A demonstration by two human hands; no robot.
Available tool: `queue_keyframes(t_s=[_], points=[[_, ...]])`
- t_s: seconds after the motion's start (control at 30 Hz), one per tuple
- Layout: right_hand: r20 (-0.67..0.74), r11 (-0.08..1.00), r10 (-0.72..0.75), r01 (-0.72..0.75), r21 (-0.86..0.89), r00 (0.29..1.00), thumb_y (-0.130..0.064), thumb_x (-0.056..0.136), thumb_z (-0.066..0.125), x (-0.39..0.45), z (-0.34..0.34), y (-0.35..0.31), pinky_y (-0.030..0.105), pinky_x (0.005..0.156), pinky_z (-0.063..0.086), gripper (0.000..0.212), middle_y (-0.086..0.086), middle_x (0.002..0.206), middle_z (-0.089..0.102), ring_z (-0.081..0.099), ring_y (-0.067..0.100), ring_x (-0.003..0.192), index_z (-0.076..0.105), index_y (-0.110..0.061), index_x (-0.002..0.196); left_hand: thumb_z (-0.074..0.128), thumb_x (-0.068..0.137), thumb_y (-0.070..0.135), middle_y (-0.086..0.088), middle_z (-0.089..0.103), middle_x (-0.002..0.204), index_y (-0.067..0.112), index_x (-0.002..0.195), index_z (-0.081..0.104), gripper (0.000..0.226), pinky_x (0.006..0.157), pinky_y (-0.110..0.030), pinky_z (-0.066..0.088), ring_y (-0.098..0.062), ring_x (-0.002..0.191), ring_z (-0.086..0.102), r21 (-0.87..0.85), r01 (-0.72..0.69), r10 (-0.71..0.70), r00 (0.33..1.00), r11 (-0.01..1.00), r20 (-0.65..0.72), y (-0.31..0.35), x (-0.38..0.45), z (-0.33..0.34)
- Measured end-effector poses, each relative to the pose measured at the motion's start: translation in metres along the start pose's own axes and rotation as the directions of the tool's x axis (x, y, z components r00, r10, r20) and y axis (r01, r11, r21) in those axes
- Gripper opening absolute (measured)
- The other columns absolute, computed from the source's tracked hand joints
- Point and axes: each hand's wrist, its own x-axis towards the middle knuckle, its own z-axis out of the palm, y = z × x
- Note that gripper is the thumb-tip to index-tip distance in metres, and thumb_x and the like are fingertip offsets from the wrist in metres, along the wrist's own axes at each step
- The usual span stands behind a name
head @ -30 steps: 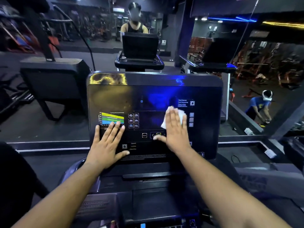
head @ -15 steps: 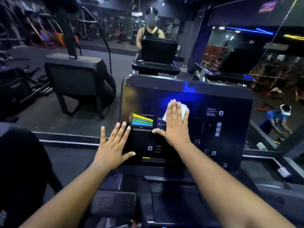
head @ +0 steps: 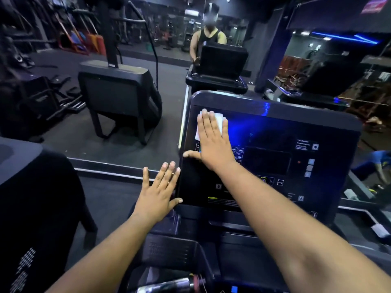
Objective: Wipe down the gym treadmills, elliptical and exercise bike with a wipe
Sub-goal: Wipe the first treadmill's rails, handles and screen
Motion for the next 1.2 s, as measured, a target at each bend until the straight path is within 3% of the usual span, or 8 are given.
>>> queue_keyframes(t_s=[0.3,0.4,0.5,0.63,0.77,0.9,1.07,1.2], points=[[0.174,0.965,-0.235,0.251,-0.077,0.956,-0.093,0.075,0.029,-0.114,0.074,-0.067,0.056,0.124,0.004,0.128,0.014,0.169,-0.005,-0.006,0.03,0.156,-0.002,-0.003,0.16,0.074,0.07,0.073,-0.009,0.001,0.172,0.006,0.162,0.012,0.13,0.12,-0.071,0.004,-0.025,0.158,0.005,-0.019,0.027,-0.026,0.999,0.999,0.03,-0.012,-0.017,0.006],[0.249,0.94,-0.315,0.337,-0.048,0.916,-0.096,0.074,0.026,-0.163,0.095,-0.065,0.054,0.124,0.01,0.126,0.009,0.17,0.002,-0.003,0.027,0.157,0.008,-0.007,0.162,0.073,0.069,0.075,-0.009,-0.002,0.172,0.008,0.162,0.006,0.133,0.12,-0.071,0.002,-0.024,0.158,0.001,-0.013,-0.015,0.016,0.998,1.0,0.061,-0.012,-0.021,0.007],[0.266,0.907,-0.382,0.415,-0.076,0.885,-0.094,0.075,0.018,-0.158,0.089,-0.04,0.055,0.124,0.01,0.121,0.004,0.17,-0.001,0.001,0.022,0.157,0.0,-0.011,0.162,0.069,0.073,0.076,-0.008,-0.003,0.172,0.009,0.162,0.004,0.129,0.12,-0.071,0.001,-0.023,0.158,-0.002,-0.02,-0.039,0.04,0.996,0.999,0.075,-0.007,-0.019,0.007],[0.168,0.98,-0.142,0.162,-0.116,0.975,-0.095,0.074,0.031,-0.105,0.053,-0.009,0.058,0.123,0.01,0.126,0.006,0.169,0.007,0.009,0.023,0.156,-0.001,-0.01,0.161,0.067,0.072,0.078,-0.008,-0.008,0.171,0.011,0.162,-0.003,0.132,0.12,-0.071,0.001,-0.022,0.158,-0.006,-0.004,-0.065,0.065,0.992,0.998,0.107,-0.001,-0.011,0.004],[0.143,0.992,0.116,-0.122,0.038,0.983,-0.091,0.076,0.024,-0.089,0.042,-0.026,0.058,0.124,-0.001,0.124,0.011,0.167,-0.012,-0.004,0.029,0.157,-0.005,-0.004,0.16,0.069,0.068,0.08,-0.009,-0.009,0.171,0.008,0.163,0.001,0.137,0.119,-0.072,0.001,-0.023,0.158,-0.007,0.01,-0.073,0.072,0.992,0.997,0.106,-0.002,-0.006,-0.003],[0.258,0.987,-0.159,0.157,0.028,0.953,-0.095,0.073,0.033,-0.151,0.081,-0.068,0.061,0.123,0.003,0.129,0.014,0.168,-0.01,-0.011,0.03,0.156,0.008,-0.004,0.161,0.073,0.065,0.077,-0.01,-0.004,0.172,0.008,0.162,0.004,0.138,0.119,-0.073,0.003,-0.024,0.158,-0.004,0.013,-0.077,0.076,0.992,0.997,0.098,-0.003,-0.004,-0.003],[0.296,0.909,-0.393,0.416,-0.016,0.871,-0.094,0.073,0.017,-0.184,0.091,-0.021,0.053,0.125,0.006,0.121,0.003,0.169,0.007,0.005,0.022,0.157,0.007,-0.012,0.162,0.071,0.071,0.076,-0.008,-0.006,0.172,0.009,0.162,0.0,0.133,0.119,-0.072,0.003,-0.023,0.158,-0.005,0.014,-0.132,0.13,0.986,0.991,0.106,0.001,-0.005,-0.004],[0.185,0.979,-0.163,0.182,-0.091,0.969,-0.093,0.072,0.04,-0.155,0.065,0.035,0.057,0.123,0.006,0.129,0.005,0.168,0.005,-0.007,0.02,0.156,-0.004,-0.011,0.161,0.066,0.074,0.079,-0.008,-0.006,0.172,0.009,0.162,0.001,0.13,0.12,-0.071,-0.002,-0.022,0.158,-0.007,0.033,-0.157,0.152,0.98,0.987,0.132,0.012,0.003,-0.007]])
